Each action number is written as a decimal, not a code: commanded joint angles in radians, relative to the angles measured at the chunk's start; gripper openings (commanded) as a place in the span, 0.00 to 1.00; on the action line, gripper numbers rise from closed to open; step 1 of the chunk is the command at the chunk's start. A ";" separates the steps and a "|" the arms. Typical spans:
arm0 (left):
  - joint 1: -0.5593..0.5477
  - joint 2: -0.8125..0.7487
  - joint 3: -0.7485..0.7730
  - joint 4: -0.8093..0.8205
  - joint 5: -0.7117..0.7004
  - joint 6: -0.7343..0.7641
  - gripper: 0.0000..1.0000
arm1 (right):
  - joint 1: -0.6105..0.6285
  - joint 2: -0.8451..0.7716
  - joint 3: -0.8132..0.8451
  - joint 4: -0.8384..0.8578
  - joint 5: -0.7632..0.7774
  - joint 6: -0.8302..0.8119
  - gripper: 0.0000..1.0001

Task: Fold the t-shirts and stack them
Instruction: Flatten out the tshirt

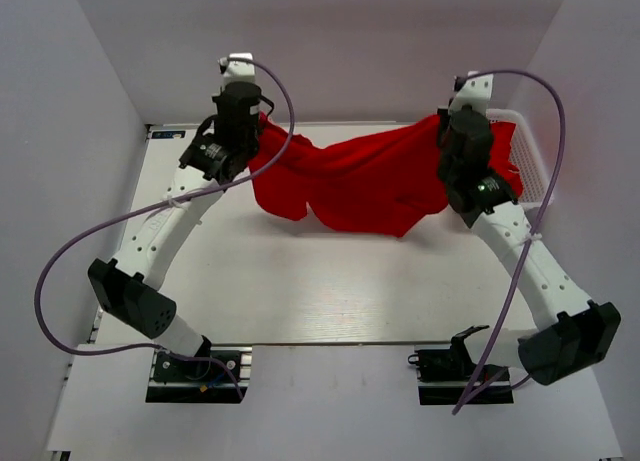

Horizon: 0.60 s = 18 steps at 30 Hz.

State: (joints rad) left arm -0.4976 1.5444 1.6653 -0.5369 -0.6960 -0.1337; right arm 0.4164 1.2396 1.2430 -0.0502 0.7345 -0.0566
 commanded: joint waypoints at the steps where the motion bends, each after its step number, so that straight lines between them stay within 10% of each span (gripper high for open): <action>1: 0.014 0.019 0.138 0.097 0.056 0.124 0.00 | -0.018 0.056 0.173 0.085 -0.128 -0.086 0.00; 10: 0.036 0.348 0.787 0.187 -0.008 0.379 0.00 | -0.056 0.442 0.883 0.009 -0.382 -0.203 0.00; 12: 0.045 0.338 0.742 0.244 -0.029 0.413 0.00 | -0.065 0.498 1.027 -0.040 -0.371 -0.218 0.00; 18: 0.077 0.162 0.406 0.152 -0.085 0.308 0.00 | -0.097 0.319 0.597 -0.007 -0.365 -0.161 0.00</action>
State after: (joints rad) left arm -0.4343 1.8153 2.1773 -0.3347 -0.7315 0.2222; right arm 0.3443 1.6573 2.0388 -0.0528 0.3733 -0.2375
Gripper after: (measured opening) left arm 0.138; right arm 0.049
